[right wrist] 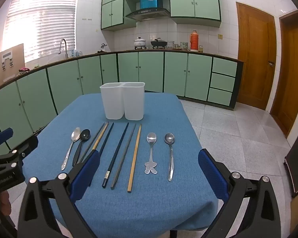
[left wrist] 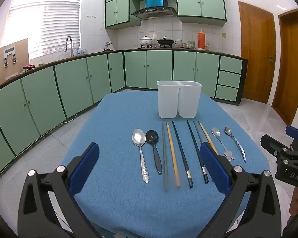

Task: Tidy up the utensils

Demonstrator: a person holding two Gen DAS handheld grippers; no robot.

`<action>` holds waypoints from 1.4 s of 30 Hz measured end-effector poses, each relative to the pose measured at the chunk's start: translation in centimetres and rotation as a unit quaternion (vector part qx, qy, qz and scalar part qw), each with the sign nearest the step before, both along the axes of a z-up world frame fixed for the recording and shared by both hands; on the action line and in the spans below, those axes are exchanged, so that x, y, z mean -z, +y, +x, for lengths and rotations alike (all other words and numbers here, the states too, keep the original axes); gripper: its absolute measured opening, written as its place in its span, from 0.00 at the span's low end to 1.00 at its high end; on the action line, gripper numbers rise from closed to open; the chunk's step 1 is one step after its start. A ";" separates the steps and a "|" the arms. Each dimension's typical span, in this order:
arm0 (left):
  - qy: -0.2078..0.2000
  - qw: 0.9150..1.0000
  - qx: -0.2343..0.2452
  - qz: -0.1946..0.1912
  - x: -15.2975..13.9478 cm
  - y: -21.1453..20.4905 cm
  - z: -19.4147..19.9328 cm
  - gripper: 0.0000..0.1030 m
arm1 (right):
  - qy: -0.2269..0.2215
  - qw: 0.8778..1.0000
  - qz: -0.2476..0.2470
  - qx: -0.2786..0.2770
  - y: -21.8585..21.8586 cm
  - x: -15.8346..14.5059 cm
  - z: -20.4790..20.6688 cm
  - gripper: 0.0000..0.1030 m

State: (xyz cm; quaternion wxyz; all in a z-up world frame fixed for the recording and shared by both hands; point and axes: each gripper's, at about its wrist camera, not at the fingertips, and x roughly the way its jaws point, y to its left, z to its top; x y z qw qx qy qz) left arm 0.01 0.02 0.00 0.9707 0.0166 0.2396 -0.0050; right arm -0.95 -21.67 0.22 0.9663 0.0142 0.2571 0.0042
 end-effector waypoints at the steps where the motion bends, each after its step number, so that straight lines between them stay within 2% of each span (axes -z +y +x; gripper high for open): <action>1: 0.000 1.000 0.001 0.000 0.0 0.0 0.0 0.95 | -0.001 1.000 -0.001 0.000 0.0 0.0 0.0 0.94; 42: -0.003 1.000 -0.001 0.004 0.0 0.0 0.0 0.95 | -0.002 1.000 0.000 0.000 0.0 0.2 0.2 0.94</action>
